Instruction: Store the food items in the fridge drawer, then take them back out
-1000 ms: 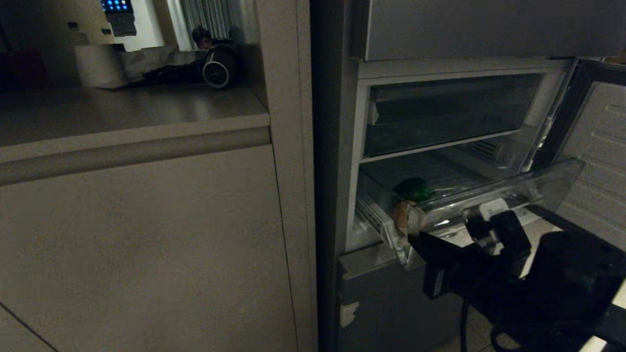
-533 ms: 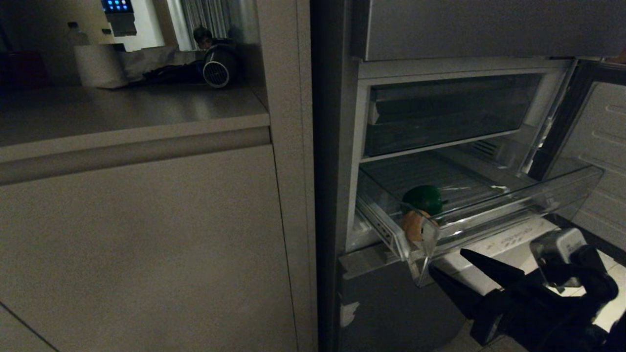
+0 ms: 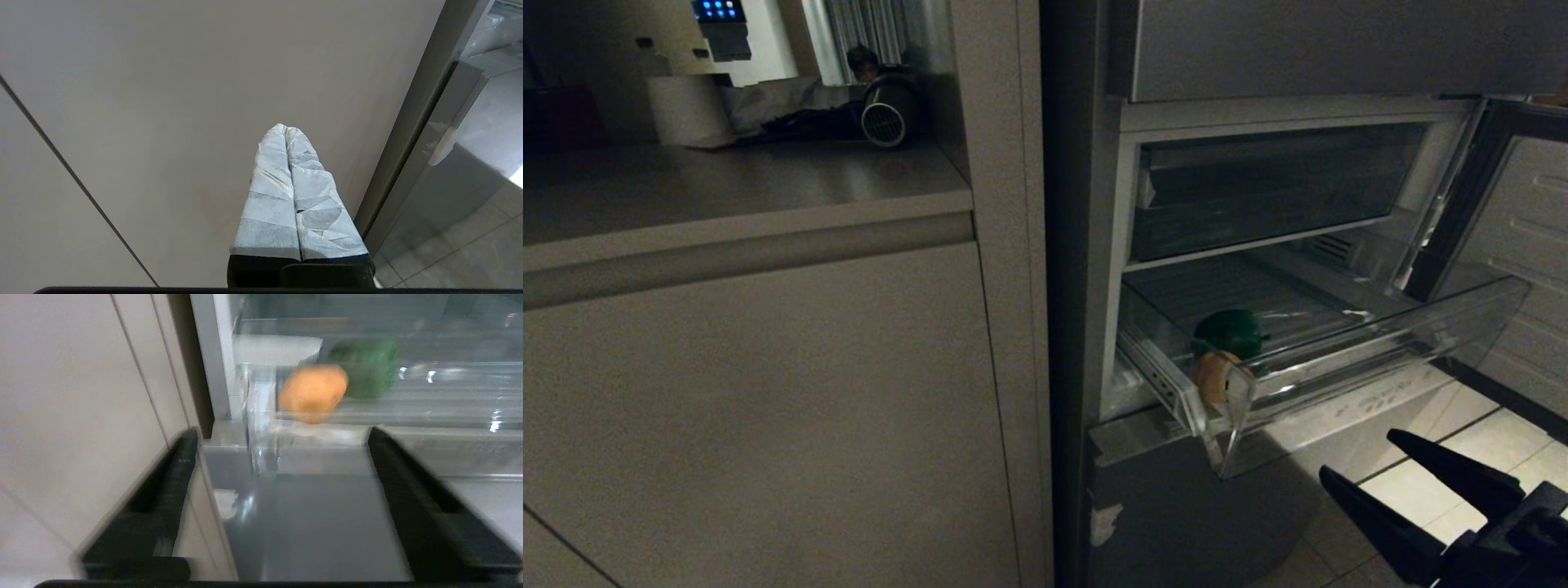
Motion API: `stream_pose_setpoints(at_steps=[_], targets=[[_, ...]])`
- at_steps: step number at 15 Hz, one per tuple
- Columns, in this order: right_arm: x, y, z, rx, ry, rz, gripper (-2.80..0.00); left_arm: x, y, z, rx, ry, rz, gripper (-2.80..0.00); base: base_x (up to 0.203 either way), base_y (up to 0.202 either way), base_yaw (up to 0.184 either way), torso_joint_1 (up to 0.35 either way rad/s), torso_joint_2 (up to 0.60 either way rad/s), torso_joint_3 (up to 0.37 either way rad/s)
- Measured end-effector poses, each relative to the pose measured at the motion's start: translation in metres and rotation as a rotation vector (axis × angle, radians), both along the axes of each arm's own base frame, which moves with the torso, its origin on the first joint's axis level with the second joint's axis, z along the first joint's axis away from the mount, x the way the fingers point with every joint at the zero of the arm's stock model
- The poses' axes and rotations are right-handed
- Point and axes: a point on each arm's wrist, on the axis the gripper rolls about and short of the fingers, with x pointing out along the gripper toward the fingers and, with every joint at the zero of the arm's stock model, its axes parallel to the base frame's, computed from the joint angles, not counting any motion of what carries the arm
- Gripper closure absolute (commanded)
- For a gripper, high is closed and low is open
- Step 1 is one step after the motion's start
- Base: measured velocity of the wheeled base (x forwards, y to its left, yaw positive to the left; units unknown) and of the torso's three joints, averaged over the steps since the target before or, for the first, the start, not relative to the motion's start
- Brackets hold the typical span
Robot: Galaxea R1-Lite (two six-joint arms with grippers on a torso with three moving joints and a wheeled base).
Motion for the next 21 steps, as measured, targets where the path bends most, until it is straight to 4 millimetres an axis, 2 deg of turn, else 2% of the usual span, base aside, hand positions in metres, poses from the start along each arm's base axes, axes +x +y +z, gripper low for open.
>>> stream_pose_setpoints(at_steps=[1,5,7,11,17,21], targets=[[0.002,0.0,0.014,0.017,-0.019,-0.008,0.0,0.0,0.0,0.0,0.0,0.0,0.0,0.0,0.0,0.0,0.0,0.0,0.0,0.0],[0.012,-0.004,0.097,0.075,-0.01,-0.075,0.0,0.0,0.0,0.0,0.0,0.0,0.0,0.0,0.0,0.0,0.0,0.0,0.0,0.0],[0.024,-0.012,0.126,0.048,0.055,-0.159,0.0,0.0,0.0,0.0,0.0,0.0,0.0,0.0,0.0,0.0,0.0,0.0,0.0,0.0],[0.077,-0.015,0.134,-0.062,0.264,-0.294,0.0,0.0,0.0,0.0,0.0,0.0,0.0,0.0,0.0,0.0,0.0,0.0,0.0,0.0],[0.155,-0.028,0.125,-0.107,0.425,-0.349,0.0,0.0,0.0,0.0,0.0,0.0,0.0,0.0,0.0,0.0,0.0,0.0,0.0,0.0],[0.188,-0.032,0.115,-0.138,0.497,-0.352,0.0,0.0,0.0,0.0,0.0,0.0,0.0,0.0,0.0,0.0,0.0,0.0,0.0,0.0]])
